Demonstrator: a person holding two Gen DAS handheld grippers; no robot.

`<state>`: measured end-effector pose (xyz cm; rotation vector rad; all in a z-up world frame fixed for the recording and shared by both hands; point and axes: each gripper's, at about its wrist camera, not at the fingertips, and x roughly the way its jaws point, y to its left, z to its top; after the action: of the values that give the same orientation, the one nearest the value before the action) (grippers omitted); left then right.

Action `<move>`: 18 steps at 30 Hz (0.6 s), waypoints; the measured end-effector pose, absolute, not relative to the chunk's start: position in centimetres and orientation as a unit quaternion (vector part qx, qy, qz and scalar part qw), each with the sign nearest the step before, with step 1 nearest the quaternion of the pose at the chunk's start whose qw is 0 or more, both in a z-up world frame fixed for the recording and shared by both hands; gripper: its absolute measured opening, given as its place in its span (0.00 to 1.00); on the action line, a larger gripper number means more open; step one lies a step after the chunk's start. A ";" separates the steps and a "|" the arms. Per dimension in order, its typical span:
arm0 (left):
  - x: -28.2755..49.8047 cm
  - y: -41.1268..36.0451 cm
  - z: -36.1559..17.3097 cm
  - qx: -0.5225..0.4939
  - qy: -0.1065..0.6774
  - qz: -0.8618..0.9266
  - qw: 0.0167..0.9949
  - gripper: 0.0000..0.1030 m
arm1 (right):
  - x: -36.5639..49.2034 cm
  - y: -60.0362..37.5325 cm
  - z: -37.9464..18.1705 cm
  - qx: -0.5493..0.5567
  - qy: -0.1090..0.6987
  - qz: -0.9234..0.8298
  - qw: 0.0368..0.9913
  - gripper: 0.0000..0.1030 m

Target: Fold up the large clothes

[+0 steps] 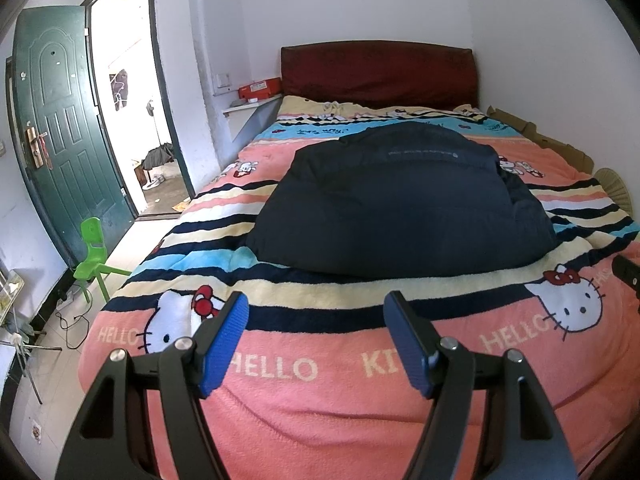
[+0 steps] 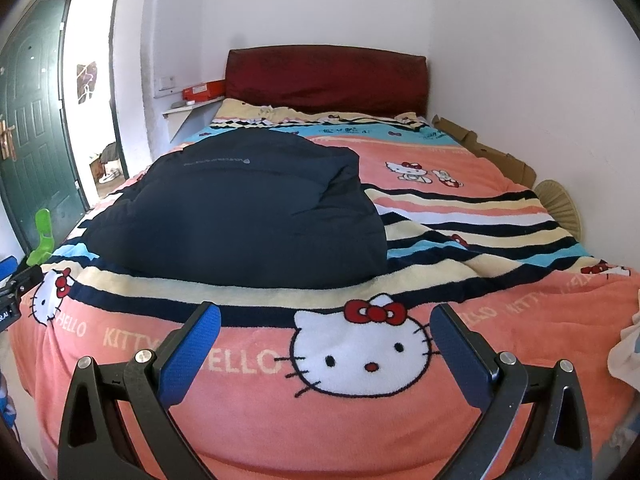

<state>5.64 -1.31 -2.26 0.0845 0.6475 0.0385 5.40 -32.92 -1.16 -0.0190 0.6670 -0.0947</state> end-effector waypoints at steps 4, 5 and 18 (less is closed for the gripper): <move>5.6 -1.2 -2.3 0.040 0.318 0.021 0.947 0.67 | 5.3 -33.1 -1.2 -0.008 0.328 -0.047 0.944 1.00; 5.5 -1.2 -2.3 0.040 0.318 0.022 0.947 0.67 | 5.3 -33.1 -1.2 -0.008 0.328 -0.047 0.944 1.00; 4.9 -0.5 -2.1 0.038 0.322 0.022 0.946 0.67 | 5.0 -33.1 -1.1 -0.005 0.326 -0.050 0.944 0.99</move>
<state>4.90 -0.47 -2.13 0.0768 0.6551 0.0439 5.01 -33.10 -1.14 -0.0111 0.6645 -0.1019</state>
